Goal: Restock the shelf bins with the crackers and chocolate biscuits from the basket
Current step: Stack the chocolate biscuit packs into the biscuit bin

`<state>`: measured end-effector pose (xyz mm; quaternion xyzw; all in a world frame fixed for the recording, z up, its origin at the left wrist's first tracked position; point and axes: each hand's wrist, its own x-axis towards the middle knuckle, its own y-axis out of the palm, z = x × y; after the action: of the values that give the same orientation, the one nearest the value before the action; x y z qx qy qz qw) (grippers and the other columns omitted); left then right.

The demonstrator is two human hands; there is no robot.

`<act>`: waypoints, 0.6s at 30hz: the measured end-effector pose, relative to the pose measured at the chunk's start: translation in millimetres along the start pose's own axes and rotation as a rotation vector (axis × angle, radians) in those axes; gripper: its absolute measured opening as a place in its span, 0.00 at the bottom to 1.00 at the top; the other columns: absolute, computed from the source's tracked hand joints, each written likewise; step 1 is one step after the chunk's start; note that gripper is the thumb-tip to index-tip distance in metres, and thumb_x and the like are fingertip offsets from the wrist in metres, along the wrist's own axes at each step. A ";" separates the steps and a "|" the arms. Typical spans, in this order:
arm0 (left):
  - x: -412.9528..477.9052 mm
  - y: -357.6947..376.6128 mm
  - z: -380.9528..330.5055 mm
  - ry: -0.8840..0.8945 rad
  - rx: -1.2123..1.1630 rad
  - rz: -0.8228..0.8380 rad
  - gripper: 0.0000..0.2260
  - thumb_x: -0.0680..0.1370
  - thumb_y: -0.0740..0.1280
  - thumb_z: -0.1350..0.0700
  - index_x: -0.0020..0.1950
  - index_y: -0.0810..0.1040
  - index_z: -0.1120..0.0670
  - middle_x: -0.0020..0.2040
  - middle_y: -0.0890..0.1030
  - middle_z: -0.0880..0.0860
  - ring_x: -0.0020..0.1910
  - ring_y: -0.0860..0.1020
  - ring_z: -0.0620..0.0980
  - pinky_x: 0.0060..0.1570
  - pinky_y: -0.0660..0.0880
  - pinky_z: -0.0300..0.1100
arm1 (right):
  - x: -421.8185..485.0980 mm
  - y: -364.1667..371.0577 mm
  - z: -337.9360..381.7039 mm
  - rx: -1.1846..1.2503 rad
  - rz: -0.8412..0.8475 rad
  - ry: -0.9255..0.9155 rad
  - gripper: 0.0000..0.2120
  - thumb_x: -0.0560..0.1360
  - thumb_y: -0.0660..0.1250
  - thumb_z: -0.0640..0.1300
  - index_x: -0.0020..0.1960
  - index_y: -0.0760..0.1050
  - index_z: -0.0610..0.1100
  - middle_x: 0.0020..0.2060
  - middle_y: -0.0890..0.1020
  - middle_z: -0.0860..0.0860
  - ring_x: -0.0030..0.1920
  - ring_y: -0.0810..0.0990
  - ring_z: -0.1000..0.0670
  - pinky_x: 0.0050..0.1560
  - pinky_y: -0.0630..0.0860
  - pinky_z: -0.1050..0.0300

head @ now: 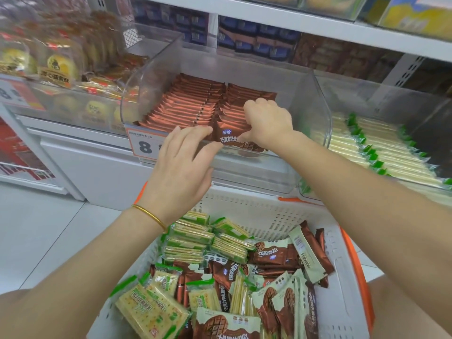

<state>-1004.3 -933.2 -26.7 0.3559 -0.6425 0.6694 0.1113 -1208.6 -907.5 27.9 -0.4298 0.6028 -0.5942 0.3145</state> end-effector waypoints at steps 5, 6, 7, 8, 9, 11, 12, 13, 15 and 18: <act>-8.6 -1.4 -22.0 0.144 -0.068 0.026 0.11 0.73 0.64 0.64 0.54 0.79 0.61 0.55 0.78 0.60 0.52 0.75 0.62 0.48 0.73 0.56 | -58.1 -34.6 -4.3 0.288 -0.222 -0.021 0.12 0.71 0.71 0.48 0.49 0.70 0.47 0.49 0.75 0.48 0.51 0.74 0.46 0.49 0.71 0.50; -13.6 2.2 -26.8 0.184 -0.085 0.085 0.10 0.74 0.63 0.64 0.53 0.79 0.62 0.53 0.79 0.60 0.50 0.75 0.62 0.45 0.74 0.55 | -79.1 -36.3 -6.4 0.387 -0.247 -0.026 0.10 0.70 0.71 0.47 0.46 0.69 0.49 0.44 0.75 0.52 0.47 0.74 0.49 0.46 0.70 0.52; -19.4 7.0 -31.3 0.214 -0.099 0.149 0.09 0.74 0.62 0.62 0.51 0.79 0.61 0.51 0.79 0.59 0.48 0.76 0.62 0.44 0.74 0.55 | -100.6 -31.0 -9.2 0.463 -0.228 -0.037 0.09 0.70 0.70 0.45 0.43 0.69 0.51 0.39 0.74 0.55 0.43 0.74 0.50 0.44 0.71 0.53; -25.4 12.4 -34.9 0.240 -0.114 0.212 0.09 0.74 0.61 0.61 0.50 0.79 0.61 0.49 0.79 0.58 0.47 0.76 0.61 0.42 0.75 0.54 | -121.6 -17.7 -12.5 0.497 -0.142 -0.050 0.09 0.70 0.70 0.44 0.41 0.70 0.51 0.35 0.74 0.57 0.41 0.75 0.51 0.42 0.72 0.53; -30.8 17.8 -38.3 0.261 -0.125 0.267 0.10 0.74 0.59 0.59 0.48 0.80 0.60 0.48 0.79 0.57 0.46 0.76 0.60 0.41 0.76 0.52 | -140.4 2.9 -16.3 0.481 0.020 -0.072 0.08 0.70 0.70 0.43 0.40 0.71 0.52 0.34 0.74 0.58 0.41 0.76 0.51 0.42 0.73 0.53; -38.6 27.2 -43.9 0.287 -0.141 0.361 0.11 0.74 0.58 0.58 0.45 0.80 0.58 0.44 0.79 0.55 0.44 0.76 0.57 0.40 0.77 0.50 | -169.5 55.9 -24.9 0.343 0.459 -0.145 0.05 0.72 0.68 0.42 0.42 0.74 0.51 0.36 0.77 0.58 0.45 0.78 0.50 0.44 0.74 0.54; -40.5 30.6 -45.8 0.288 -0.158 0.394 0.12 0.75 0.58 0.57 0.44 0.80 0.58 0.43 0.79 0.54 0.44 0.76 0.57 0.39 0.77 0.50 | -180.0 83.1 -30.6 0.289 0.646 -0.172 0.04 0.73 0.67 0.41 0.45 0.77 0.49 0.40 0.78 0.56 0.47 0.78 0.50 0.45 0.74 0.55; -41.5 33.3 -47.3 0.285 -0.175 0.411 0.12 0.75 0.58 0.57 0.44 0.81 0.58 0.43 0.79 0.54 0.45 0.76 0.56 0.39 0.77 0.50 | -189.0 106.5 -36.6 0.269 0.790 -0.180 0.05 0.74 0.67 0.39 0.48 0.78 0.46 0.42 0.78 0.54 0.47 0.78 0.50 0.46 0.73 0.57; -43.5 36.5 -50.4 0.273 -0.200 0.428 0.12 0.75 0.58 0.57 0.44 0.81 0.58 0.43 0.79 0.54 0.45 0.76 0.56 0.40 0.78 0.49 | -204.5 139.5 -47.1 0.252 0.978 -0.188 0.09 0.73 0.68 0.37 0.53 0.78 0.44 0.43 0.76 0.53 0.47 0.74 0.52 0.46 0.71 0.59; -49.7 39.4 -52.5 0.251 -0.215 0.454 0.07 0.74 0.64 0.59 0.45 0.82 0.57 0.43 0.79 0.53 0.45 0.76 0.55 0.39 0.78 0.49 | -218.8 165.1 -49.0 0.118 1.057 -0.306 0.08 0.71 0.68 0.36 0.49 0.75 0.45 0.45 0.75 0.53 0.47 0.74 0.50 0.42 0.72 0.54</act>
<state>-1009.8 -874.5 -84.1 0.1033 -0.7543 0.6441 0.0742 -1181.4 -703.0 -159.0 -0.1320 0.6494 -0.3190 0.6775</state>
